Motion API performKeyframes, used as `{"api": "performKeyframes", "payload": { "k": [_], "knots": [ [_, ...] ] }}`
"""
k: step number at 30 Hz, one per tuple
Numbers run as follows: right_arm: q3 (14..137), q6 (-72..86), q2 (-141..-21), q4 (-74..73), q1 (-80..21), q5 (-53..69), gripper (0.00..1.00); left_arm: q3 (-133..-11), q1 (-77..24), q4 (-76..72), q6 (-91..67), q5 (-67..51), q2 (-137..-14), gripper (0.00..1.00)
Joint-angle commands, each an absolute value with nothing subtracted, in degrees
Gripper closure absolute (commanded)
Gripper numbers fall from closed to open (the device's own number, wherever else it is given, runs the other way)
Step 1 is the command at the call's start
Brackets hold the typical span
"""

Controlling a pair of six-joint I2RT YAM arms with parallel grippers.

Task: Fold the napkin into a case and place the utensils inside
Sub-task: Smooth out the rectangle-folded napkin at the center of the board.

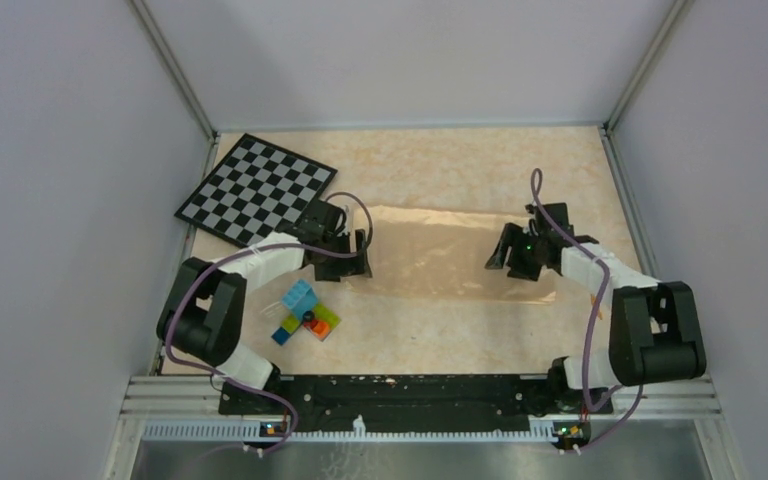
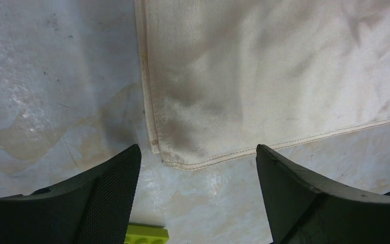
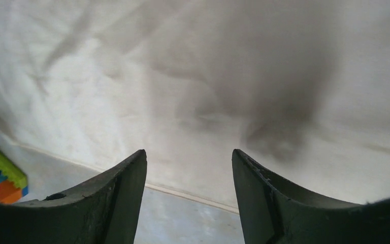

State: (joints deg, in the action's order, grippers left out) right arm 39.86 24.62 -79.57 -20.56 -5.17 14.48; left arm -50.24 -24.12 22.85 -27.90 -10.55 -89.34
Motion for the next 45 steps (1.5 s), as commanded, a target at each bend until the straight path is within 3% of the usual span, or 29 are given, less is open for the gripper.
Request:
{"api": "performKeyframes", "payload": {
  "k": [1, 8, 14, 21, 36, 45],
  "knots": [
    [43.0, 32.1, -82.2, -4.8, -11.5, 23.4, 0.38, -50.0, -21.3, 16.8, -28.6, -15.3, -86.5, 0.13],
    [58.7, 46.6, -103.0, 14.9, -25.5, 24.7, 0.37, -46.5, -17.9, 10.4, -32.2, -25.1, -88.8, 0.2],
    [74.2, 51.1, -116.7, 18.4, -34.0, 17.1, 0.39, -43.0, -16.9, 9.7, -31.8, -23.7, -86.0, 0.34],
    [89.3, 53.8, -129.3, 15.9, -37.2, 15.9, 0.46, -42.6, -16.0, 11.1, -30.3, -23.0, -86.1, 0.35],
    [101.9, 51.7, -140.9, 13.7, -38.1, 11.0, 0.47, -41.5, -15.6, 10.0, -30.1, -25.1, -87.4, 0.3],
    [112.2, 46.0, -140.8, 2.6, -36.7, 17.2, 0.43, -47.9, -15.6, 17.2, -27.0, -20.1, -84.8, 0.29]
  ]
}}
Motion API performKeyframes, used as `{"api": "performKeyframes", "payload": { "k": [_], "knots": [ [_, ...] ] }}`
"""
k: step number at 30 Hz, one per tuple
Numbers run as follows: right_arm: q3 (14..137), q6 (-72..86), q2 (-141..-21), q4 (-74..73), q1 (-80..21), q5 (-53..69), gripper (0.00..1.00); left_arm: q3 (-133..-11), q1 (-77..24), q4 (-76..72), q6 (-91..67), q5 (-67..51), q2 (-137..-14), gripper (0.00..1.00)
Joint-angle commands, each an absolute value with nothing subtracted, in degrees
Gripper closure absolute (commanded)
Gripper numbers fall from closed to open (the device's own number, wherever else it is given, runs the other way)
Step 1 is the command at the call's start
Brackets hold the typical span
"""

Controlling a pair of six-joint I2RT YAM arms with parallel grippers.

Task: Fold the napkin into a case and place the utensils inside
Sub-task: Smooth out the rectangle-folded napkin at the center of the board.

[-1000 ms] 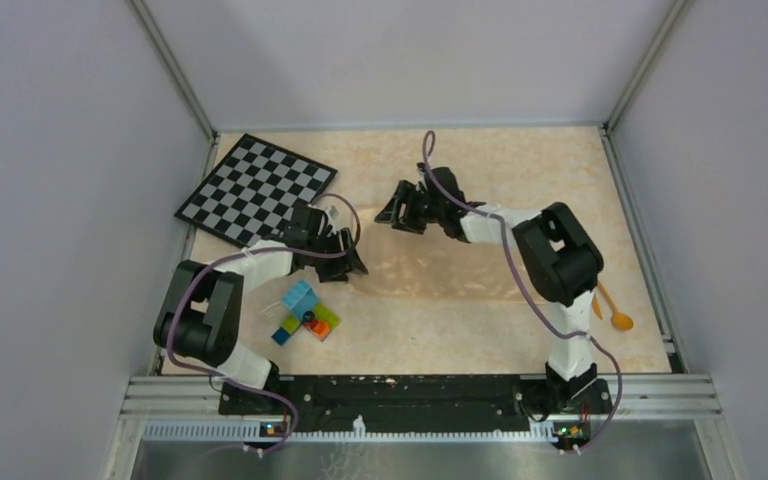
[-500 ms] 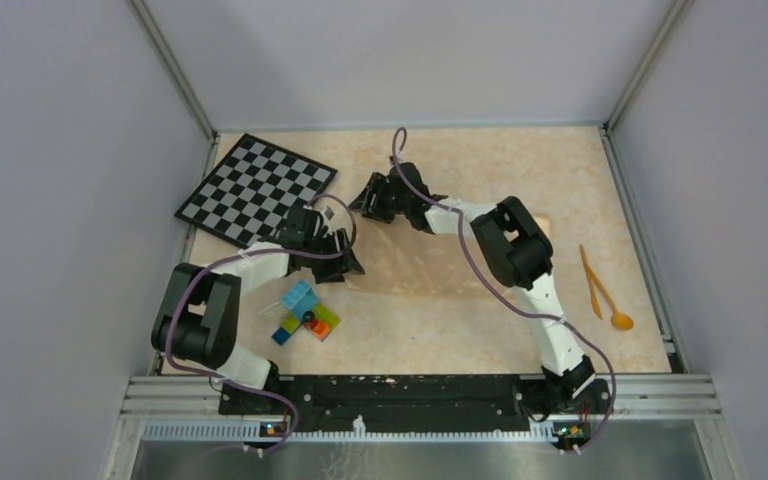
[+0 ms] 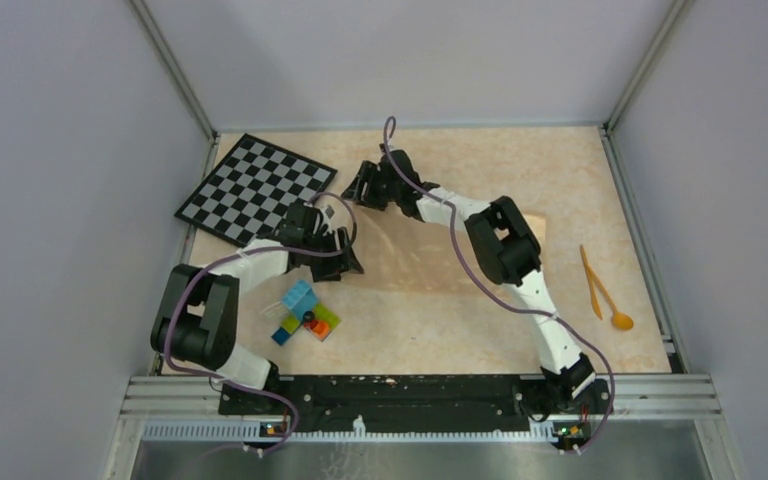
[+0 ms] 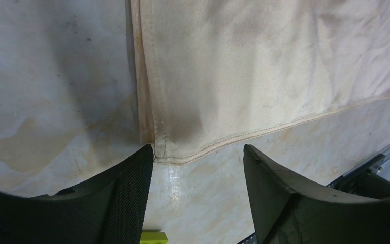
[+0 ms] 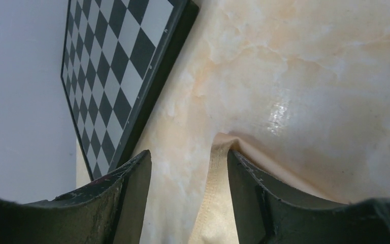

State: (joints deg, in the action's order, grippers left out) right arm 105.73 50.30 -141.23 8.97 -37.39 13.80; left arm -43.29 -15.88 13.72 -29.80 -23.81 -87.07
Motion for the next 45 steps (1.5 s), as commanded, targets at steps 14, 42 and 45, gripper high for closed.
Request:
{"api": "performKeyframes", "payload": {
  "k": [14, 42, 45],
  "knots": [
    [77.5, 42.6, -112.2, 4.4, -18.5, 35.3, 0.28, -52.8, -15.7, 1.3, -34.5, -33.1, -87.9, 0.28],
    [58.4, 33.5, -111.9, 12.9, 15.8, 40.8, 0.25, -73.2, -12.2, -26.2, -35.2, -21.6, -125.1, 0.25],
    [61.0, 30.6, -111.9, 7.4, 16.2, 38.3, 0.25, -76.9, -12.0, -20.9, -31.0, -20.4, -126.3, 0.24]
  ]
}}
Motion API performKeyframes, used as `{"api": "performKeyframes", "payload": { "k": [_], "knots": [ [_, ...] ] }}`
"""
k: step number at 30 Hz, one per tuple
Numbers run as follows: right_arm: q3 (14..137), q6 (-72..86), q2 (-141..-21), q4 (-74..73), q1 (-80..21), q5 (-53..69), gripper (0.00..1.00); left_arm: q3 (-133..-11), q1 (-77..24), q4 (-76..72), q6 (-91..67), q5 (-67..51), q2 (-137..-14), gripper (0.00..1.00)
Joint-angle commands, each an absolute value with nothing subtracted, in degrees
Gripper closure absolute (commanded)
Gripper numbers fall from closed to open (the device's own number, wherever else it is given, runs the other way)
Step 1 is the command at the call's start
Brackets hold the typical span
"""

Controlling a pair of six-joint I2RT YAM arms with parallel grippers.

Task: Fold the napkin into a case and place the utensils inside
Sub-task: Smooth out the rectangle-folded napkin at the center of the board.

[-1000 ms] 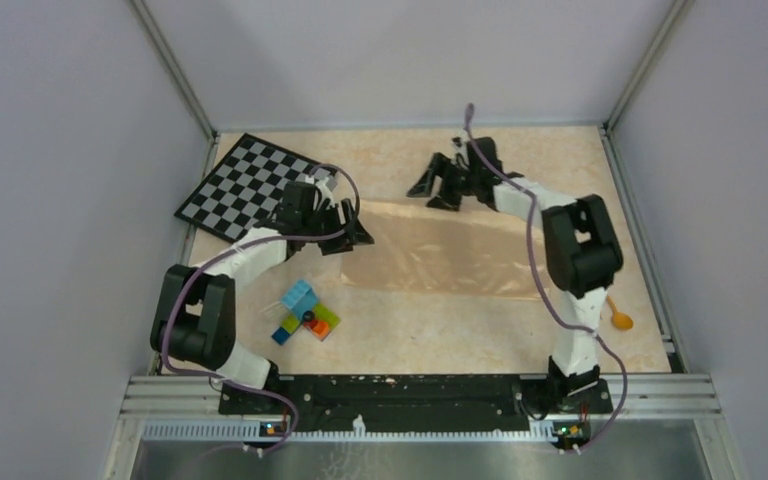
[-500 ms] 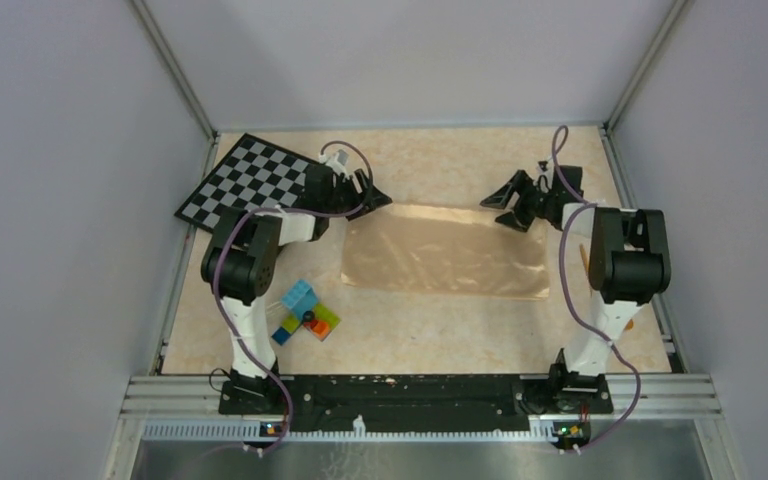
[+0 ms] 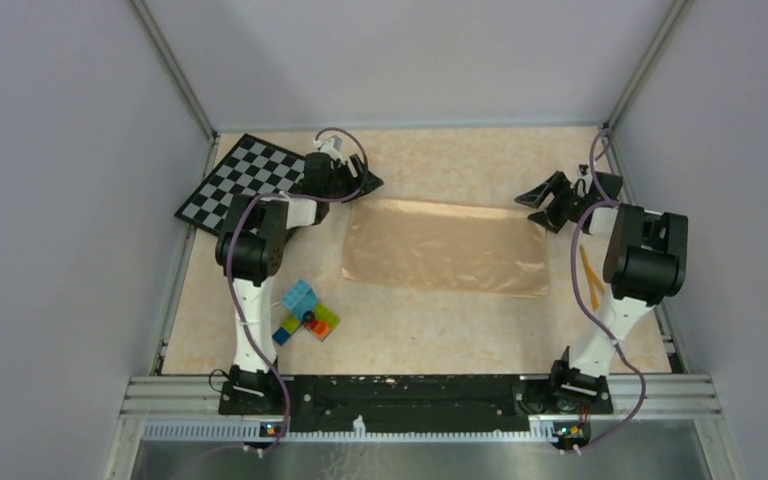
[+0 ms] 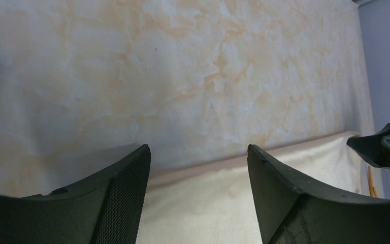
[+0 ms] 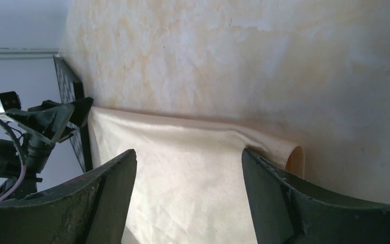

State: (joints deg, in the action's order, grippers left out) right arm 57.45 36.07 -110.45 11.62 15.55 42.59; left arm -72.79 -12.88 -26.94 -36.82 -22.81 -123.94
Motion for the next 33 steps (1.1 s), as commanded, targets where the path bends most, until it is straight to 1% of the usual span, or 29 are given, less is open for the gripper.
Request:
{"api": "performKeyframes", "payload": {
  "k": [1, 5, 7, 10, 12, 15, 19, 24, 28, 33],
  "knots": [
    [61.8, 29.4, -111.2, 5.1, 16.4, 36.8, 0.25, -78.5, -12.0, -19.1, -29.0, -20.3, -126.1, 0.23],
    [64.0, 24.8, -105.0, -3.4, 15.1, 31.5, 0.25, -85.8, -12.2, -9.3, -24.3, -23.9, -124.2, 0.19],
    [64.4, 24.7, -102.0, -5.6, 13.9, 30.8, 0.25, -87.8, -12.6, -6.2, -23.8, -25.6, -122.1, 0.17],
    [63.8, 26.3, -98.9, -5.1, 10.8, 32.3, 0.25, -85.8, -12.7, -7.5, -26.0, -29.6, -118.5, 0.14],
    [62.9, 29.0, -98.7, -1.8, 8.3, 34.2, 0.25, -83.5, -12.7, -10.0, -28.6, -32.7, -116.8, 0.14],
    [61.7, 35.3, -101.7, 5.8, 5.1, 37.9, 0.25, -79.4, -13.1, -16.1, -32.3, -35.7, -115.8, 0.13],
    [61.2, 42.6, -106.7, 16.5, 2.9, 41.5, 0.25, -77.7, -13.3, -18.1, -34.2, -36.1, -118.0, 0.13],
    [61.3, 43.8, -109.9, 19.3, 2.8, 41.5, 0.25, -75.3, -12.7, -17.5, -35.6, -31.4, -118.8, 0.14],
    [61.4, 42.5, -112.0, 19.3, 3.3, 41.4, 0.25, -71.1, -11.5, -22.1, -38.3, -27.8, -118.8, 0.14],
    [60.2, 41.4, -114.6, 20.5, 6.3, 41.4, 0.25, -71.4, -10.0, -21.0, -38.1, -25.1, -121.6, 0.14]
  ]
}}
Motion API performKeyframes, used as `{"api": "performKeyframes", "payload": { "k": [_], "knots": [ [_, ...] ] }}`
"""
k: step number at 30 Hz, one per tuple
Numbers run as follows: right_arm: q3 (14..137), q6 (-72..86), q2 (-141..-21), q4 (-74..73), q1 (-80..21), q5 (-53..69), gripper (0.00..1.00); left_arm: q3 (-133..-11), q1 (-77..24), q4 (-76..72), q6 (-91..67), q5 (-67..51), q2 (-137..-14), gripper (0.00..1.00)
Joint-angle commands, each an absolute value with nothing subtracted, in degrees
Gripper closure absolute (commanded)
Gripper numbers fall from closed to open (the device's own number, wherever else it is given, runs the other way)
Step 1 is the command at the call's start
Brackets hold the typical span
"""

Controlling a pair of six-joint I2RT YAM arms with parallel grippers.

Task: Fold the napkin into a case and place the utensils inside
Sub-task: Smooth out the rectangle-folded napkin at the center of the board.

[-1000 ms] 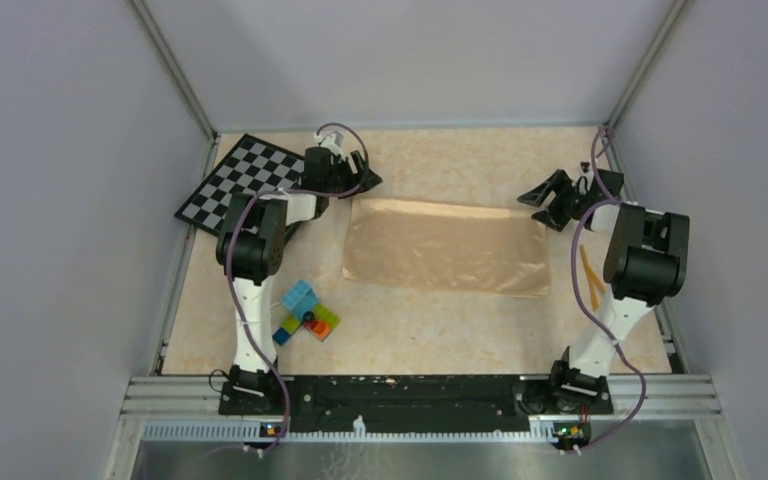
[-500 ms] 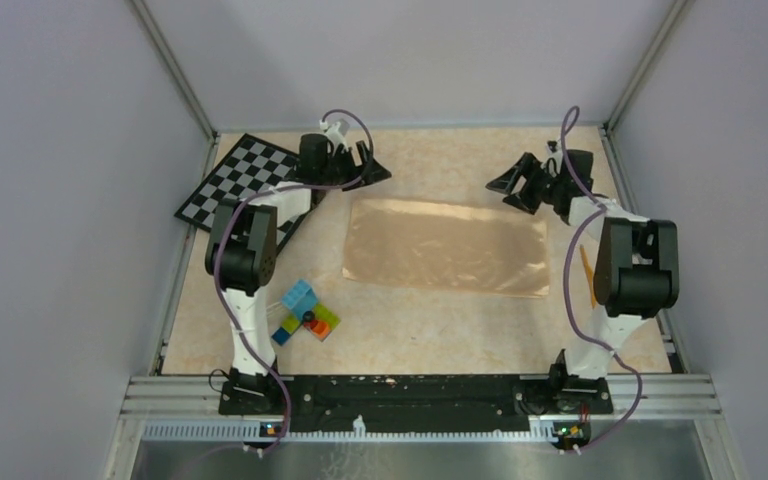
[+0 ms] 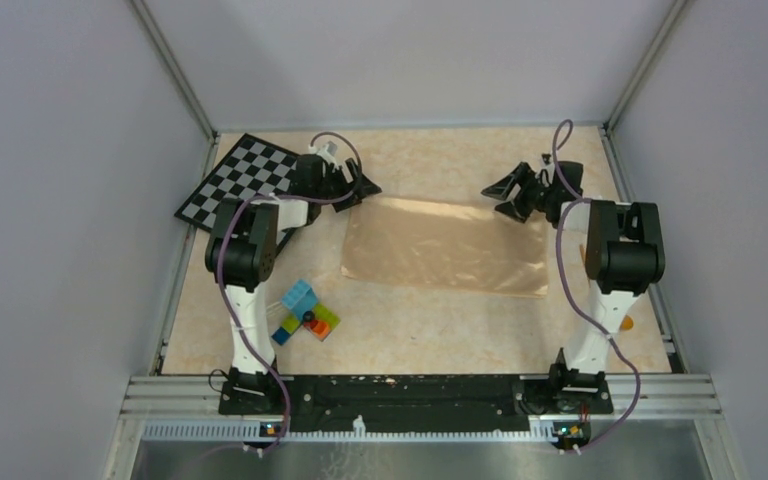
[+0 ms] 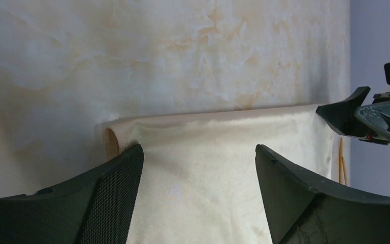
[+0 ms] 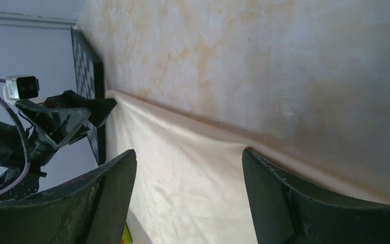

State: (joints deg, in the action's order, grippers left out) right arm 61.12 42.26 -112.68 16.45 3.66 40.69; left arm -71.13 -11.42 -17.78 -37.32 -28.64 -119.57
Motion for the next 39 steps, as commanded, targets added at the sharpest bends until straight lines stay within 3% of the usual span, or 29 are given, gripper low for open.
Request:
{"api": "performKeyframes", "payload": {
  "k": [1, 7, 12, 20, 23, 27, 31, 39],
  "knots": [
    [60.0, 40.9, -115.0, 20.4, 7.1, 41.4, 0.25, -71.2, -9.8, -21.1, -38.1, -24.2, -122.1, 0.14],
    [59.2, 35.4, -115.0, 16.0, 12.6, 39.9, 0.25, -70.8, -8.5, -21.5, -38.5, -23.1, -124.3, 0.14],
    [62.7, 26.4, -111.4, 2.3, 15.4, 31.3, 0.25, -72.6, -8.6, -18.0, -36.2, -23.6, -122.1, 0.14],
    [68.2, 24.7, -94.7, -24.8, 8.1, 4.7, 0.26, -80.9, -12.5, -3.3, -31.5, -25.3, -113.4, 0.08],
    [67.8, 23.6, -93.3, -33.1, 5.9, 3.4, 0.28, -82.3, -13.5, 1.9, -30.5, -28.7, -109.5, 0.07],
    [69.9, 17.9, -95.8, -41.6, 5.6, 0.7, 0.34, -78.4, -15.3, 5.1, -29.4, -32.8, -101.3, 0.07],
    [70.2, 13.2, -96.6, -41.8, 4.8, 3.6, 0.32, -72.3, -18.6, 6.4, -28.0, -38.0, -92.1, 0.07],
    [72.2, 11.9, -103.5, -43.4, 0.4, 1.0, 0.3, -59.8, -23.3, 12.7, -23.6, -37.9, -75.6, 0.06]
  ]
}}
